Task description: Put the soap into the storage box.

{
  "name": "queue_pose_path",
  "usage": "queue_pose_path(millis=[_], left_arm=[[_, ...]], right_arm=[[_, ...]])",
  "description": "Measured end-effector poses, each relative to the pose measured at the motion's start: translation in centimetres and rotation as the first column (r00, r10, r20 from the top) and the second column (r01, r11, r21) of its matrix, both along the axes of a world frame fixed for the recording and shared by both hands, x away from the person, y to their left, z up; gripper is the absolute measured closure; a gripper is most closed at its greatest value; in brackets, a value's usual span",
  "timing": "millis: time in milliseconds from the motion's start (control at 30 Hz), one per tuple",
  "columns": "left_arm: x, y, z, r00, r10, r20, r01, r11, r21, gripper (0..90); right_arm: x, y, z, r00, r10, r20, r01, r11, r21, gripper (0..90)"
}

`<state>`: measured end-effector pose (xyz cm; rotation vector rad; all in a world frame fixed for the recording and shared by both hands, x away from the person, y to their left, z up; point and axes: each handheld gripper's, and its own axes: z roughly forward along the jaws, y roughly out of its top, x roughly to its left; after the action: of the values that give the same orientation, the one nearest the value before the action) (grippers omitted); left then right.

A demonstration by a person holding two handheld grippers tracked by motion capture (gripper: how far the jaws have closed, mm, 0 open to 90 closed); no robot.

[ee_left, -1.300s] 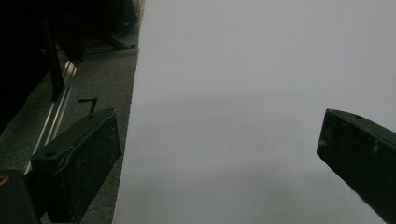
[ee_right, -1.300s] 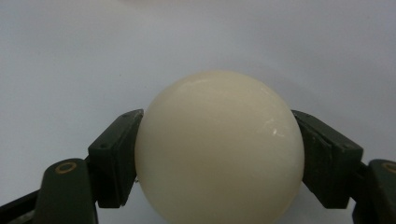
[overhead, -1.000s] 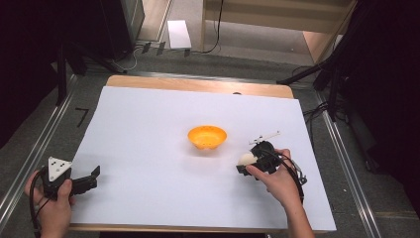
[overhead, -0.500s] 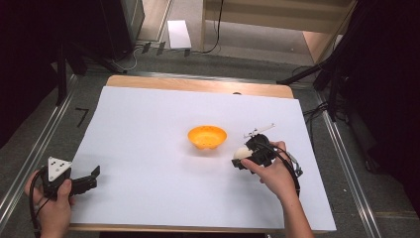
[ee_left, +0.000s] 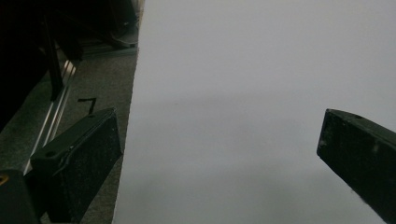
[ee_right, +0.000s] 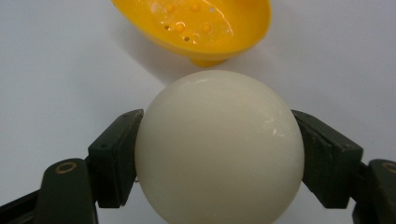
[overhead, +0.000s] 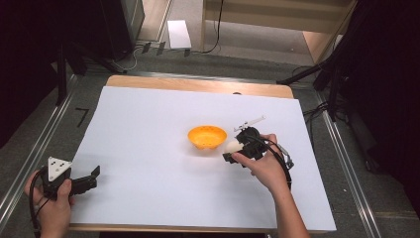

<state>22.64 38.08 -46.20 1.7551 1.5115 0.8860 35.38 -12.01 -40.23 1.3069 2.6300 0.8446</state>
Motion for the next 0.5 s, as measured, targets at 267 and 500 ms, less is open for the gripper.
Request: queue_pose_path(millis=[267, 500], left_arm=[[0.0, 0.0, 0.0, 1.0000, 0.000, -0.001, 0.000, 1.0000, 0.000, 0.3], [0.0, 0.0, 0.0, 1.0000, -0.002, -0.002, 0.002, 1.0000, -0.003, 0.3]], right_arm=[[0.8, 1.7, 0.9, 0.9997, 0.021, 0.011, -0.021, 1.000, 0.008, 24.1], [1.4, 3.0, 1.2, 0.9994, 0.032, 0.011, -0.032, 0.999, 0.021, 24.1]])
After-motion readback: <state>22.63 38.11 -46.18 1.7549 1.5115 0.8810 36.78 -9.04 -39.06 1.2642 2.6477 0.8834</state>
